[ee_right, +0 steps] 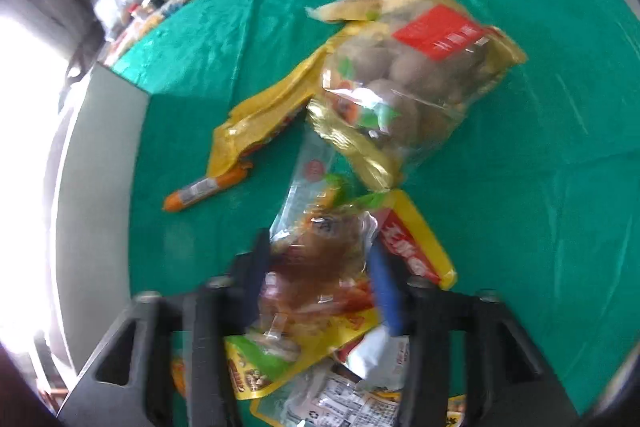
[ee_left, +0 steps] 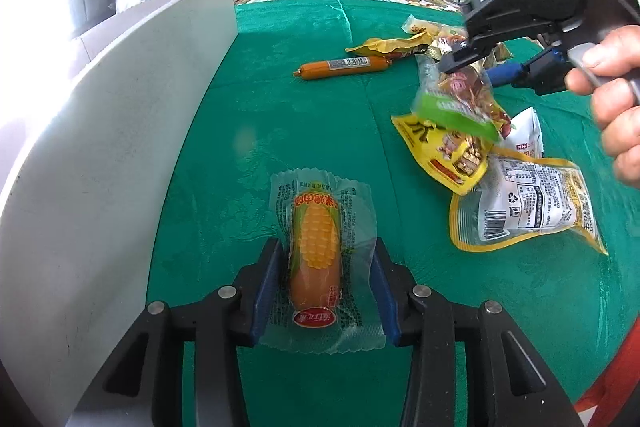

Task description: Organize snacks

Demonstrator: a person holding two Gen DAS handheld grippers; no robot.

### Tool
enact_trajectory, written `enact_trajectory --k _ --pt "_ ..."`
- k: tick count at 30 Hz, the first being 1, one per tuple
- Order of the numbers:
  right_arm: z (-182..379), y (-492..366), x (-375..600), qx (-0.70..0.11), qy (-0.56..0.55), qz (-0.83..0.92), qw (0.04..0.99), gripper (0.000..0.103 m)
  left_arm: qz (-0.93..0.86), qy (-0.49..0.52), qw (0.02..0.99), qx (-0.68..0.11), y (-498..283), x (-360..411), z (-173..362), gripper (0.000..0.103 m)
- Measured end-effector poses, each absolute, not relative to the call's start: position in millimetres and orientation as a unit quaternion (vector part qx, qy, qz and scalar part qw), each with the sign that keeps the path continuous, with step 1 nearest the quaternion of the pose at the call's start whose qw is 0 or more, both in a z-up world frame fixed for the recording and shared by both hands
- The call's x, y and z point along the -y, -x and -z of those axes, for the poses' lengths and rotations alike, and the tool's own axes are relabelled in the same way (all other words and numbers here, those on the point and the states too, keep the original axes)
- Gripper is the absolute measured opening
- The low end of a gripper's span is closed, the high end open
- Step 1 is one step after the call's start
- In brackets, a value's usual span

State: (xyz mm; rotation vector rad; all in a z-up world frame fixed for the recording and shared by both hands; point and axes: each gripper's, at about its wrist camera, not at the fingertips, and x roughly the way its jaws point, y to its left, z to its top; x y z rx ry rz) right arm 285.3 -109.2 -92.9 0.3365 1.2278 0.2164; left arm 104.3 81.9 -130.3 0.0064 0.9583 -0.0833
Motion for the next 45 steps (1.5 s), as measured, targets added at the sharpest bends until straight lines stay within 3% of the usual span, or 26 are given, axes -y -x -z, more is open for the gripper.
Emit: enact_trajectory --k 1,8,10,13,18,21,24,26,28,29,35,36,38,39,45 --pt "89 -283 114 -0.568 -0.171 -0.11 0.797 0.029 0.042 0.005 0.886 -0.462 -106 -84 130 0.043" --pt "51 -246 151 -0.517 -0.221 -0.156 0.812 0.028 0.06 0.081 0.877 -0.469 -113 -96 124 0.039" --pt "44 -232 158 -0.511 -0.235 -0.174 0.809 0.028 0.072 0.095 0.88 -0.46 -110 -98 116 0.028" --pt "45 -208 170 -0.508 -0.253 -0.181 0.804 0.028 0.081 0.093 0.882 -0.454 -107 -96 107 0.02" --pt "55 -184 187 -0.526 -0.218 -0.145 0.809 0.028 0.082 0.087 0.883 -0.453 -104 -94 107 0.02" --pt "63 -173 221 -0.535 -0.211 -0.107 0.811 0.028 0.083 0.081 0.88 -0.462 -103 -93 111 0.026" --pt "83 -168 260 -0.555 -0.214 -0.063 0.801 0.029 0.085 0.087 0.866 -0.485 -107 -91 126 0.052" --pt "95 -167 278 -0.563 -0.217 -0.047 0.796 0.034 0.078 0.065 0.875 -0.473 -105 -84 127 0.063" --pt "103 -163 290 -0.563 -0.24 -0.048 0.789 0.058 0.074 0.04 0.878 -0.472 -105 -77 130 0.064" --pt "104 -160 294 -0.56 -0.252 -0.051 0.788 0.063 0.073 0.029 0.879 -0.469 -105 -74 130 0.064" --pt "108 -155 262 -0.575 -0.175 -0.033 0.798 0.071 0.058 -0.025 0.887 -0.457 -105 -61 134 0.063" --pt "110 -150 253 -0.573 -0.151 -0.031 0.805 0.074 0.064 -0.024 0.888 -0.454 -104 -61 134 0.052" --pt "110 -147 234 -0.554 -0.089 -0.023 0.827 0.066 0.067 -0.028 0.886 -0.457 -106 -61 133 0.043" --pt "108 -146 230 -0.539 -0.067 -0.012 0.84 0.044 0.07 -0.024 0.886 -0.458 -106 -63 132 0.041" --pt "87 -131 257 -0.497 -0.163 -0.031 0.852 0.03 0.086 0.059 0.884 -0.455 -107 -88 117 0.038"
